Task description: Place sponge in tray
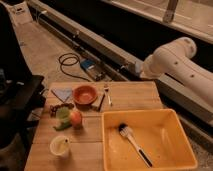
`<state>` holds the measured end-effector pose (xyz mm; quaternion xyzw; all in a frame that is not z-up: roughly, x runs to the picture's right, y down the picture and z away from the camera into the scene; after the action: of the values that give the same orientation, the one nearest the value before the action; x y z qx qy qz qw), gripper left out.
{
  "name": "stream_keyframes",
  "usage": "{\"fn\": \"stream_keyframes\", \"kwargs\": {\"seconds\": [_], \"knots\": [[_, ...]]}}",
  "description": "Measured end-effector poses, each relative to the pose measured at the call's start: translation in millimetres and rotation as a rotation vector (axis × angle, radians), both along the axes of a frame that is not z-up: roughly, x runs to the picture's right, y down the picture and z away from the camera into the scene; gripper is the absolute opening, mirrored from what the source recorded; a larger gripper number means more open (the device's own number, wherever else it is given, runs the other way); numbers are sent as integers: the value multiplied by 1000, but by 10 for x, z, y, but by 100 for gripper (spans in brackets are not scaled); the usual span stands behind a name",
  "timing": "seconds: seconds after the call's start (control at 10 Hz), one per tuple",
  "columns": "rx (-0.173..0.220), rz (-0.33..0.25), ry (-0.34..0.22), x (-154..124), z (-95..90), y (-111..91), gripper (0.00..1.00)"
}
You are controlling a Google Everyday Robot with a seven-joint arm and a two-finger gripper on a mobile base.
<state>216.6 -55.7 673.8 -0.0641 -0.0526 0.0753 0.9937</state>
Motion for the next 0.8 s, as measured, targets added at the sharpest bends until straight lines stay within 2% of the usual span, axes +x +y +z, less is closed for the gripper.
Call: {"fn": "stream_keyframes", "kwargs": {"seconds": [0.2, 0.4, 0.5, 0.6, 0.7, 0.8], "knots": [[-17, 25, 8, 238, -273, 307, 0], [-58, 39, 12, 420, -611, 736, 0], [-93, 39, 18, 497, -719, 922, 0], [-145, 36, 13, 557, -779, 1126, 0], [-207, 24, -2, 603, -759, 1355, 0], [-253, 8, -24, 601, -706, 1486, 0]]}}
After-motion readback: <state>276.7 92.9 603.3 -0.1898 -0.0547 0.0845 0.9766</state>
